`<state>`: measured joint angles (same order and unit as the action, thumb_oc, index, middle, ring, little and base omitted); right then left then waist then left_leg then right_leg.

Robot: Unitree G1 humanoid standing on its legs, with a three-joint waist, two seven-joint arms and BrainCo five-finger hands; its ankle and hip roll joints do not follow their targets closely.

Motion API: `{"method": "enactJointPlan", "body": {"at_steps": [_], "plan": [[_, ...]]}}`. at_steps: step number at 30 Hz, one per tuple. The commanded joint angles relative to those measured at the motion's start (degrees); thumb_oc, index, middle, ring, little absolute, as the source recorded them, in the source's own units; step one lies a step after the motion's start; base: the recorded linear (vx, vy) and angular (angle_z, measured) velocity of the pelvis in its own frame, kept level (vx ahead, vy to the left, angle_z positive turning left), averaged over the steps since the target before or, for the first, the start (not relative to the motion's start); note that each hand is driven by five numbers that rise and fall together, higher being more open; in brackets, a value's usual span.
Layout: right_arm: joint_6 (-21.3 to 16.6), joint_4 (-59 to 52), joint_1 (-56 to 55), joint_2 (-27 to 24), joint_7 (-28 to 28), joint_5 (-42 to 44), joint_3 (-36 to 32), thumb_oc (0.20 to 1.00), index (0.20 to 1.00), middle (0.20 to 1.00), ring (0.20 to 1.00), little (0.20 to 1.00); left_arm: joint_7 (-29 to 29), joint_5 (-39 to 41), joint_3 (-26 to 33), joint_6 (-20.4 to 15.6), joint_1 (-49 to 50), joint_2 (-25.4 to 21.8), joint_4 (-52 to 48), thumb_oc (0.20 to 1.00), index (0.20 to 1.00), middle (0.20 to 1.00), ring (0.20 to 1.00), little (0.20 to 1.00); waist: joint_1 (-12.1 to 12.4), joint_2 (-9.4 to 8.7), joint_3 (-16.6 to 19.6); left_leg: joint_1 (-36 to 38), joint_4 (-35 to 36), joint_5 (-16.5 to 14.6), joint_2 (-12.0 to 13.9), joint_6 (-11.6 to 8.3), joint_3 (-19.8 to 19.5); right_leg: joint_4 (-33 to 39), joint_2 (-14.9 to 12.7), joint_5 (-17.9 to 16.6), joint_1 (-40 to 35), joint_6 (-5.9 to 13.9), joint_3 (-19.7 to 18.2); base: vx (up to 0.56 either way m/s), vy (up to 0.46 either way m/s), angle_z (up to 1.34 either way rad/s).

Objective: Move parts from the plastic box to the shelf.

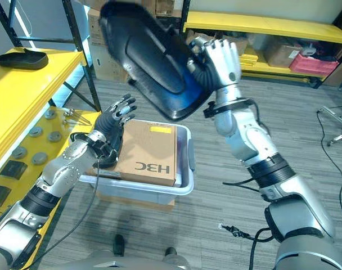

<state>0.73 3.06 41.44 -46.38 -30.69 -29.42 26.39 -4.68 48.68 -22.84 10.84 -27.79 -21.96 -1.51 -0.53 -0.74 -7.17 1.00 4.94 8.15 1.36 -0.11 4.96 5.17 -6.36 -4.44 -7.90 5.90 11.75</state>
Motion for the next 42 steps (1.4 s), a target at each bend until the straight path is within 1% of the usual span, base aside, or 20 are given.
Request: {"method": "enactJointPlan", "body": {"at_steps": [1,10,13,14,15,20,21,22,25,27,28,29,30,31,33,36,37,38,40,42], "plan": [[-2.0,-1.4,10.2,0.8,-1.8,0.1,0.9,0.2,0.2,0.2,0.2,0.2,-0.5,3.1,-2.0,-3.6,-7.5,1.8,3.3,1.0,1.0,1.0,1.0,1.0,1.8,-1.31,2.2,5.9,0.1,-11.2,2.0,-2.41,1.6,-0.2,-0.2,5.9,-0.9,0.82,1.6,0.0,0.0,0.0],[-4.9,-2.4,10.6,6.7,1.4,1.4,4.4,0.2,0.2,0.2,0.2,0.2,-3.6,2.4,-2.2,-5.3,-10.1,2.9,5.7,1.0,1.0,1.0,1.0,1.0,1.9,-1.33,2.0,6.0,0.1,-11.4,1.8,-2.33,1.3,-0.2,-0.3,5.9,-0.9,0.71,1.5,0.0,0.0,0.0],[-6.0,-3.4,10.0,9.0,3.3,4.0,5.3,0.2,0.2,0.2,0.2,0.2,-5.3,0.6,-2.1,-7.9,-10.8,3.5,6.6,1.0,1.0,1.0,1.0,1.0,1.8,-1.29,1.9,6.0,0.1,-11.5,1.7,-2.33,1.2,-0.2,-0.3,6.0,-0.8,0.66,1.4,0.0,0.0,0.0],[-6.9,-4.2,8.8,10.2,3.9,5.5,5.3,0.2,0.2,0.2,0.2,0.2,-6.5,-0.2,-1.9,-10.1,-11.0,4.0,6.9,0.492,0.492,0.492,0.492,0.492,1.7,-1.28,1.8,6.0,0.1,-11.5,1.7,-2.28,1.2,-0.2,-0.3,5.9,-0.8,0.64,1.4,0.0,0.0,0.0],[-7.2,-4.8,8.0,10.7,4.2,6.1,5.3,0.2,0.2,0.2,0.2,0.2,-6.4,-0.4,-1.8,-11.3,-11.1,4.2,7.0,0.2,0.2,0.2,0.2,0.2,1.7,-1.29,1.8,6.1,0.1,-11.5,1.7,-2.24,1.2,-0.2,-0.3,5.9,-0.8,0.61,1.4,0.0,0.0,0.0],[-8.6,-7.5,2.3,15.4,5.2,9.9,5.0,0.2,0.2,0.2,0.2,0.2,-9.8,-3.9,-0.8,-16.9,-9.7,6.1,4.9,0.2,0.2,0.2,0.2,0.2,1.7,-1.34,1.3,6.0,0.1,-11.7,1.7,-2.19,0.9,-0.2,-0.3,6.0,-0.8,0.52,1.4,0.0,0.0,0.0],[-8.5,-7.6,2.1,15.5,5.2,9.9,5.0,0.2,0.2,0.2,0.2,0.2,-9.8,-4.0,-0.8,-17.1,-9.7,6.2,4.9,0.2,0.2,0.2,0.2,0.2,1.7,-1.35,1.3,6.0,0.1,-11.7,1.7,-2.18,0.9,-0.2,-0.3,6.0,-0.8,0.52,1.4,-0.01,-0.047,-0.01],[-9.0,-8.6,0.0,17.3,5.7,11.5,5.0,0.2,0.2,0.2,0.2,0.2,-10.3,-6.9,-0.7,-19.5,-8.9,7.2,4.0,0.2,0.2,0.2,0.2,0.2,1.8,-1.41,0.9,5.8,0.1,-11.7,1.6,-2.09,0.8,-0.2,-0.3,6.1,-0.8,0.44,1.6,0.0,-0.034,0.0],[-9.1,-9.5,-1.8,18.9,6.1,13.3,5.5,0.2,0.2,0.2,0.2,0.2,-11.2,-9.1,-0.9,-21.2,-8.1,7.8,2.7,0.2,0.2,0.2,0.2,0.2,2.1,-1.49,0.7,5.6,0.1,-11.6,1.6,-2.05,0.4,-0.2,-0.3,6.1,-0.9,0.28,1.8,0.0,-0.045,0.01],[-11.4,-10.3,-3.2,20.4,7.9,15.4,5.9,0.2,0.2,0.2,0.2,0.2,-10.7,-11.7,-1.2,-20.7,-7.4,7.7,1.2,0.2,0.2,0.2,0.2,0.2,2.4,-1.5,0.4,5.4,0.1,-11.4,1.7,-2.04,0.1,-0.2,-0.3,6.2,-0.9,0.11,2.0,-0.02,-0.063,0.05],[-14.7,-10.7,-3.8,21.1,11.3,19.6,6.6,0.2,0.2,0.2,0.2,0.2,-11.0,-13.1,-1.7,-20.8,-6.7,7.2,0.5,0.2,0.2,0.2,0.2,0.2,3.0,-1.54,0.2,5.3,0.1,-11.3,1.8,-2.07,-0.2,-0.2,-0.4,6.3,-1.0,0.02,2.6,-0.02,-0.058,0.1],[-15.7,-10.8,-4.0,21.2,13.2,21.4,6.7,0.2,0.2,0.2,0.2,0.2,-11.3,-13.5,-1.7,-20.9,-6.5,7.1,0.4,0.2,0.2,0.2,0.2,0.2,3.1,-1.56,0.2,5.3,0.1,-11.3,1.8,-2.08,-0.3,-0.2,-0.4,6.3,-1.0,0.0,2.7,-0.01,-0.085,0.15],[-18.4,-11.6,-4.2,21.7,17.6,25.5,7.7,0.2,0.2,0.2,0.2,0.2,-11.7,-15.7,-1.4,-21.1,-5.5,6.2,-0.4,0.2,0.2,0.2,0.2,0.2,3.8,-1.63,0.0,5.4,0.1,-11.2,1.9,-2.08,-0.5,-0.2,-0.6,6.3,-1.3,-0.13,3.4,0.0,-0.053,0.18],[-18.5,-11.6,-4.2,21.8,17.8,25.7,7.8,0.2,0.2,0.2,0.2,0.2,-11.8,-16.1,-1.4,-21.3,-5.4,6.1,-0.5,0.2,0.2,0.2,0.2,0.2,3.8,-1.64,0.0,5.5,0.1,-11.1,1.9,-2.09,-0.6,-0.2,-0.6,6.3,-1.4,-0.14,3.4,0.01,-0.073,0.2],[-20.7,-11.8,-4.7,22.1,18.1,29.9,8.6,1.0,1.0,1.0,1.0,1.0,-13.0,-18.7,-0.6,-22.6,-3.6,4.8,-1.2,0.2,0.2,0.2,0.2,0.2,4.9,-1.7,-0.1,5.6,0.1,-10.7,2.0,-2.17,-1.1,-0.2,-0.7,6.2,-1.8,-0.32,4.2,0.01,-0.078,0.2],[-21.1,-11.8,-7.5,22.9,19.4,36.4,7.8,1.0,1.0,1.0,1.0,1.0,-14.9,-25.1,2.0,-24.4,0.1,1.7,-3.0,0.2,0.2,0.2,0.2,0.2,6.7,-1.62,-0.5,5.2,0.1,-10.1,2.0,-2.38,-2.5,-0.2,-0.7,6.3,-2.4,-0.68,5.6,0.02,-0.113,0.37],[-22.3,-11.5,-10.0,23.5,19.2,38.7,6.7,1.0,1.0,1.0,1.0,1.0,-16.4,-31.3,4.9,-26.1,3.4,-0.6,-4.3,0.2,0.2,0.2,0.2,0.2,8.0,-1.51,-0.8,5.0,0.1,-9.6,2.2,-2.79,-3.9,-0.4,-0.8,6.5,-2.7,-0.9,6.7,0.02,-0.111,0.43],[-22.5,-11.5,-10.6,23.6,19.2,39.3,6.4,1.0,1.0,1.0,1.0,1.0,-16.5,-32.7,6.1,-26.7,4.4,-1.4,-4.7,0.2,0.2,0.2,0.2,0.2,8.4,-1.44,-0.9,5.0,0.1,-9.5,2.3,-2.88,-4.0,-0.4,-0.8,6.5,-2.8,-1.03,7.0,0.02,-0.095,0.46],[-22.8,-11.0,-12.4,25.0,19.7,43.4,5.6,1.0,1.0,1.0,1.0,1.0,-19.1,-40.9,9.8,-28.1,7.8,-3.7,-6.4,0.2,0.2,0.2,0.2,0.2,9.7,-1.03,-1.3,4.7,0.1,-8.8,2.6,-3.26,-4.7,-0.5,-0.7,6.7,-3.1,-1.5,8.0,0.01,-0.029,0.31],[-23.3,-10.5,-15.1,25.9,19.7,45.6,4.4,1.0,1.0,1.0,1.0,1.0,-20.5,-48.0,13.0,-28.8,10.6,-5.8,-8.2,0.2,0.2,0.2,0.2,0.2,10.5,-0.42,-1.6,4.1,0.1,-7.8,3.5,-3.93,-3.7,-0.8,-0.7,6.9,-3.7,-1.87,9.8,0.02,0.019,0.18]]}}
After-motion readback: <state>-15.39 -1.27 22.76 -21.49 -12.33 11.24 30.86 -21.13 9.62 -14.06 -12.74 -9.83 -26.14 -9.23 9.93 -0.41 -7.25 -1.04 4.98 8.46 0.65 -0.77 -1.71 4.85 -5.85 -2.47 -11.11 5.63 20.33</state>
